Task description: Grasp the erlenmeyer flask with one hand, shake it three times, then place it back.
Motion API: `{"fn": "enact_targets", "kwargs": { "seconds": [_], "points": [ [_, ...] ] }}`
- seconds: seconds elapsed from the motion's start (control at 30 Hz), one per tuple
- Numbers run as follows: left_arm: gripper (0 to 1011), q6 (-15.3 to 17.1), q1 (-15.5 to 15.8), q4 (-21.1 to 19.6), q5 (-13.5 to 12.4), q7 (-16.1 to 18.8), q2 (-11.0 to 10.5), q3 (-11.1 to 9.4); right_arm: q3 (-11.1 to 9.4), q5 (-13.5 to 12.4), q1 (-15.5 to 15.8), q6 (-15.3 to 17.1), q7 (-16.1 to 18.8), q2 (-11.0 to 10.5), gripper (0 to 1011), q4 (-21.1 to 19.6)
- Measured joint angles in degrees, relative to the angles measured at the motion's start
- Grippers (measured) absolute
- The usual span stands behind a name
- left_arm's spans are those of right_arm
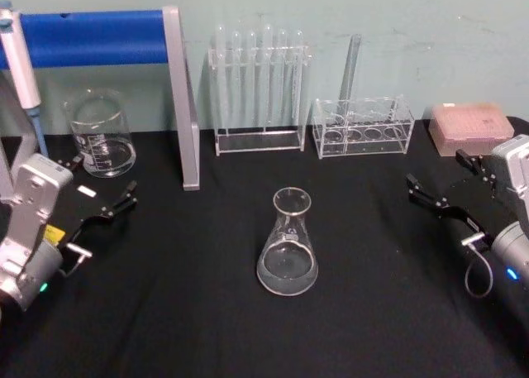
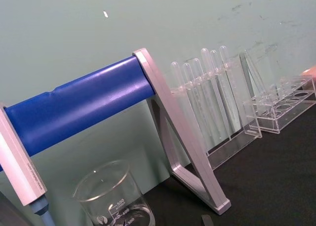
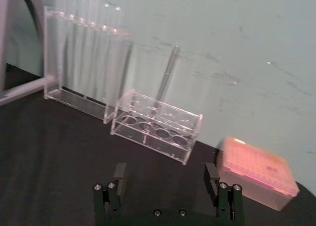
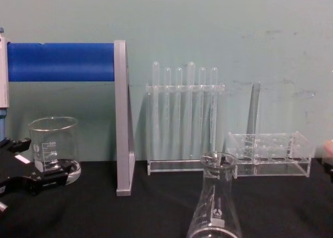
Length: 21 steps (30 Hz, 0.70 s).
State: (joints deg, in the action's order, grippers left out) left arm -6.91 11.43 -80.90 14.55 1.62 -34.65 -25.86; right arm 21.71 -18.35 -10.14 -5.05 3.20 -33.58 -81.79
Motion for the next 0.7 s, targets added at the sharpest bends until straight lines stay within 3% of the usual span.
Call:
{"fn": "enact_targets", "kwargs": {
  "seconds": [0.47, 0.7],
  "points": [
    [1001, 0.0, 0.0, 0.0, 0.0, 0.0, 0.0, 0.0, -2.21, -3.57, 2.59, -1.09, 8.1, -1.7, 1000, -3.75],
    [1001, 0.0, 0.0, 0.0, 0.0, 0.0, 0.0, 0.0, -2.61, -4.98, 3.74, -2.67, 13.75, -2.98, 1000, -5.59]
  ]
}}
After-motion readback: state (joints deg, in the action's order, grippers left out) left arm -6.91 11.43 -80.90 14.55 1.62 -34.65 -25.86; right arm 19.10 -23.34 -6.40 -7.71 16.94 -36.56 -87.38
